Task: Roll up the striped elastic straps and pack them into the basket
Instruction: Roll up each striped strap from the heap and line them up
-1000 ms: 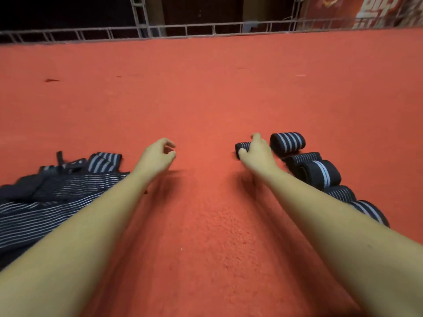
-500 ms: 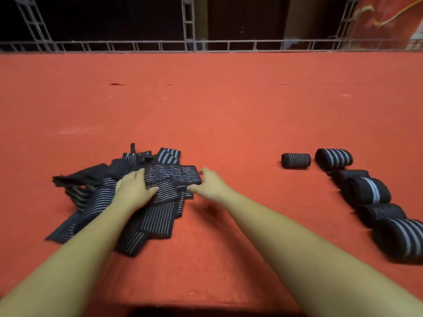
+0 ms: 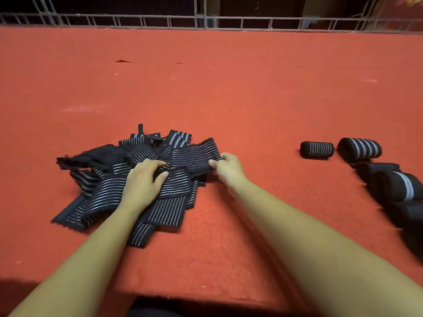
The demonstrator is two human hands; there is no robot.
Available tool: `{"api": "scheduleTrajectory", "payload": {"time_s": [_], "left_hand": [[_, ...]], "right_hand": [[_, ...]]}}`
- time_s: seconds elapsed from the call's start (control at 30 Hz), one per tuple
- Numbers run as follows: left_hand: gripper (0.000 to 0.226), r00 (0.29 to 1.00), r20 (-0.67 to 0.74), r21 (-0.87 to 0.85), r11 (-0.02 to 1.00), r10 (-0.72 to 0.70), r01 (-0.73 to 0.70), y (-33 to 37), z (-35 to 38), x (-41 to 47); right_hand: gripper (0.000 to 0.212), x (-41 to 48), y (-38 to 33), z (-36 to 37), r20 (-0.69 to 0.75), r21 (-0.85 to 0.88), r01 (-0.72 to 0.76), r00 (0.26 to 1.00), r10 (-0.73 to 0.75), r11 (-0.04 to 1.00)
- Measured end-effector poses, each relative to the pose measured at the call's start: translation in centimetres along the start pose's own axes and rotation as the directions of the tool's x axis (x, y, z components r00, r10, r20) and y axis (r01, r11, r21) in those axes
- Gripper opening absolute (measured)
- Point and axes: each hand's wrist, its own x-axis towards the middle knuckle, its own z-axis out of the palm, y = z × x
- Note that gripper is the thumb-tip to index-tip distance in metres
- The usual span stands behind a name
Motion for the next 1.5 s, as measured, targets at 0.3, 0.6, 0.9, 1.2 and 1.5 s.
{"api": "scheduleTrajectory", "payload": {"time_s": [0.3,0.6,0.9,1.2,1.5], "left_hand": [[0.056,0.981,0.062,0.227,0.955,0.182,-0.191,2.7,-0.8,-2.2],[0.047,0.997,0.055,-0.468,0.88,-0.061,0.08,12.6,-2.9,-2.9],[0.02,0.932,0.232,-0.764,0.541,-0.279,0.352,16.8,-1.7,-2.8],[0.07,0.979,0.2,-0.135,0.989,-0.033,0.061,11.7,2.0,-8.0],[0.057,1.0,0.001,0.181,0.984,0.002,-0.002,10.8,3.3,-9.8]], "right_hand": [[0.024,-6.7,-5.1,-13.3,0.002,0.094,0.106,0.994,-0.106,0.99],[0.021,-12.0,-8.7,-18.4,0.092,0.212,0.162,0.978,-0.185,0.964],[0.008,-14.2,-5.8,-22.6,0.367,-0.519,0.032,0.911,0.189,0.854],[0.051,-13.3,-2.0,-21.3,-0.036,-0.91,-0.037,0.999,0.012,0.412],[0.053,-10.2,1.9,-10.9,0.205,-0.745,0.245,0.969,-0.136,0.62]]}}
